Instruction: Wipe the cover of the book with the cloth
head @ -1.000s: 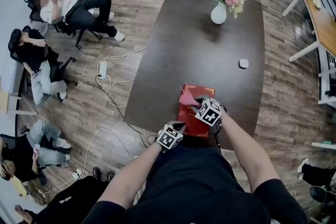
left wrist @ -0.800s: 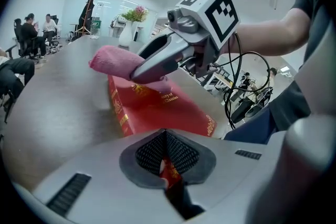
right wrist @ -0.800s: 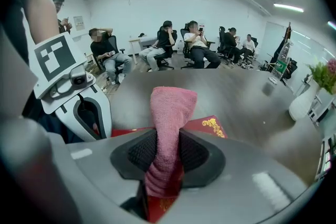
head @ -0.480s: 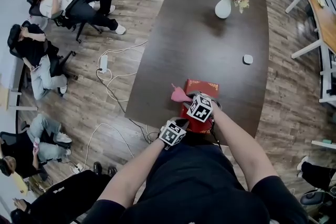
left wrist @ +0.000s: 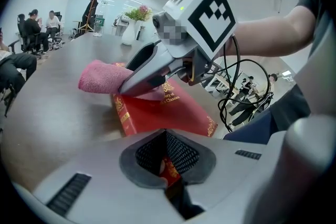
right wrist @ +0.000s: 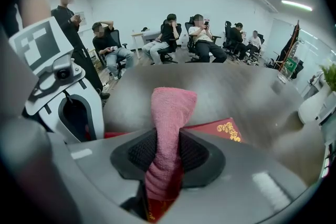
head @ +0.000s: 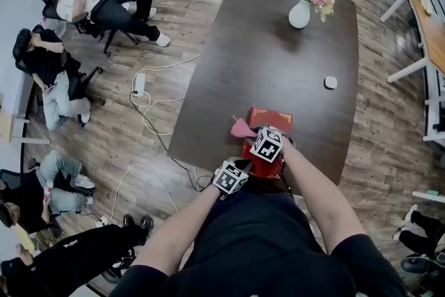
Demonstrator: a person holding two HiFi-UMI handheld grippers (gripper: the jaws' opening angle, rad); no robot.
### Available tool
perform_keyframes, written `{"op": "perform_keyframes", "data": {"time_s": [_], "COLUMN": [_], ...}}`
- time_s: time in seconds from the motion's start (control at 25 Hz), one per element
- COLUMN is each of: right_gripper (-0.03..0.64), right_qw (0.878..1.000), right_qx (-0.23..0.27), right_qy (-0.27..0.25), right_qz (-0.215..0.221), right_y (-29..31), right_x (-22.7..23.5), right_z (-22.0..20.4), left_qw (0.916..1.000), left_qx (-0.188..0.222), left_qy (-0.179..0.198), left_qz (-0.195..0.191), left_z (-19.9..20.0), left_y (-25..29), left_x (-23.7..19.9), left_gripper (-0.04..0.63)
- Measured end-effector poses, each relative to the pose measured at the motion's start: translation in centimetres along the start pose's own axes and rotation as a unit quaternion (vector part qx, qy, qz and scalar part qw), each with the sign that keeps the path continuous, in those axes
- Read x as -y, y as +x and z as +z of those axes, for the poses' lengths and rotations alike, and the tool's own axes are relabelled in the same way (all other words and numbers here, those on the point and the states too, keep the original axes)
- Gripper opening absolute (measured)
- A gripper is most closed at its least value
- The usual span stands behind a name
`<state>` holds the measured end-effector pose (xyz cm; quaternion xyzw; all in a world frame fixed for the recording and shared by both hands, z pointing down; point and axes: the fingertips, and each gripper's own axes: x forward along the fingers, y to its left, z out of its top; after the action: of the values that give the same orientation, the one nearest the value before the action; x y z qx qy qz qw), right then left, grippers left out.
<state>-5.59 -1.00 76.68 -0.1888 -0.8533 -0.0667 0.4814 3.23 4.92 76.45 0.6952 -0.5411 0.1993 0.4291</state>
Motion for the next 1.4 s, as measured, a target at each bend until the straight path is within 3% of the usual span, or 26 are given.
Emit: {"op": "perform_keyframes", "data": {"time_s": [1.4], "right_gripper": [0.121], "right_qw": [1.0], "right_qx": [-0.006], "right_qy": [0.012], "right_qz": [-0.012], "right_y": [-1.4], "right_x": [0.9], "right_z": [-2.1], "left_qw": [1.0], "left_qx": [-0.007], "left_qy": [0.003], "left_qz": [-0.001], "left_z": [0.1], "left_y": [-0.1], "left_x": [-0.3], "left_gripper": [-0.005]}}
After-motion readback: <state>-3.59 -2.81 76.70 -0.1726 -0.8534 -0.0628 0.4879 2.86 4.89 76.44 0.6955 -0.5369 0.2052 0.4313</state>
